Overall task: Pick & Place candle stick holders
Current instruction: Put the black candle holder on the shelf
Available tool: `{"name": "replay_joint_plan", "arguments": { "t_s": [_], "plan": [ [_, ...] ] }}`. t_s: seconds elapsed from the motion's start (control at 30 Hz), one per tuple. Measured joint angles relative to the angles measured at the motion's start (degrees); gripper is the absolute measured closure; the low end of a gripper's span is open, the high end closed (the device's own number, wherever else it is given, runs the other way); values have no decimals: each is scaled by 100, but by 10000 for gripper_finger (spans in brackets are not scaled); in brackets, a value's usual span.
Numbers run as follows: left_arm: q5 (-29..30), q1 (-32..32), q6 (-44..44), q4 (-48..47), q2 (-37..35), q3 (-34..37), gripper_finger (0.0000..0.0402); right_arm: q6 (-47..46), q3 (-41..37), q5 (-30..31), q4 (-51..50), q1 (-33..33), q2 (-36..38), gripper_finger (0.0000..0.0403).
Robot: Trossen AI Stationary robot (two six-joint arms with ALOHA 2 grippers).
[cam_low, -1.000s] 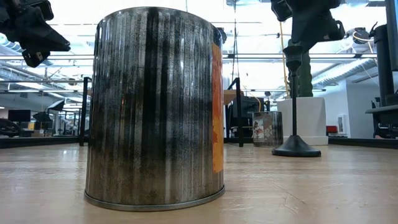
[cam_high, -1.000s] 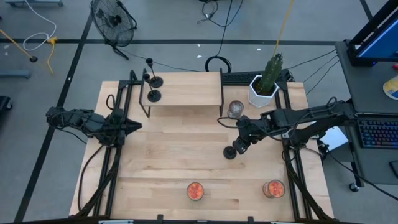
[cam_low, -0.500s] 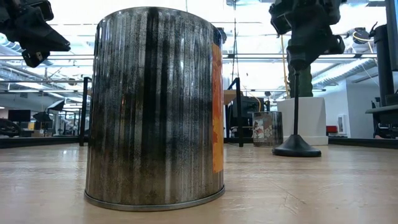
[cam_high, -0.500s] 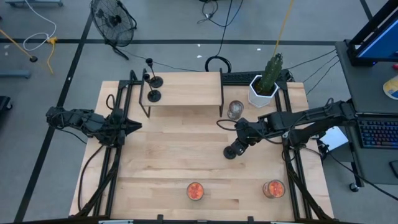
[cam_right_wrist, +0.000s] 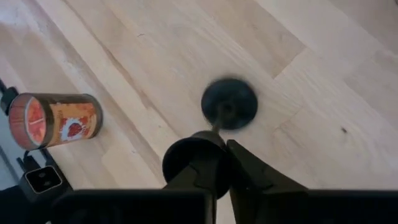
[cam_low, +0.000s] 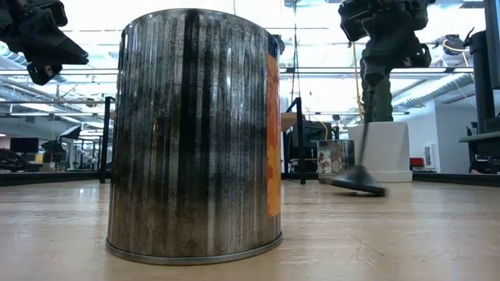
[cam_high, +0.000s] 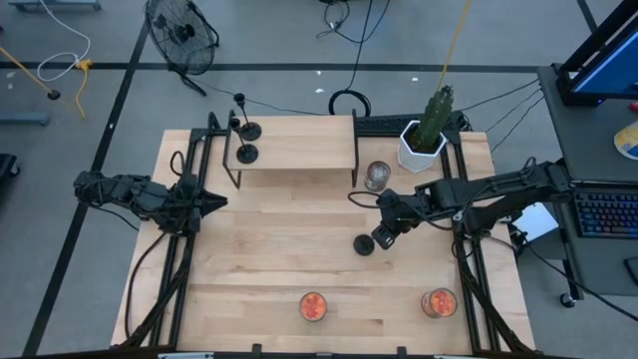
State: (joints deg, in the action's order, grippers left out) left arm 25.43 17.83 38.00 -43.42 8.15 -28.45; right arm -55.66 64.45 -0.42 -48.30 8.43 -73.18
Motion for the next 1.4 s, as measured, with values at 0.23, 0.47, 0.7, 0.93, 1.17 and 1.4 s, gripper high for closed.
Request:
{"name": "replay_joint_plan", "arguments": {
  "t_s": [0.23, 0.47, 0.7, 0.93, 1.17, 1.4],
  "plan": [
    [-2, 0, -1, -1, 4, 0, 344, 49, 0, 6, 66, 0, 50, 395],
    [7, 0, 128, 11, 7, 0, 344, 325, 0, -315, 603, 1, 65, 398],
    [13, 0, 526, 44, 10, 0, 344, 629, 0, -422, 1520, -105, 65, 398],
    [-221, 1, 471, 1034, 526, -4, 344, 948, 0, -585, 2154, -329, 65, 398],
    [-639, 1, -376, 2996, 2110, -4, 343, 1222, 2, -589, 2354, -463, 65, 398],
    [-906, -23, -698, 4840, 3543, -4, 310, 1451, 4, -742, 2377, -468, 41, 398]
  ]
}}
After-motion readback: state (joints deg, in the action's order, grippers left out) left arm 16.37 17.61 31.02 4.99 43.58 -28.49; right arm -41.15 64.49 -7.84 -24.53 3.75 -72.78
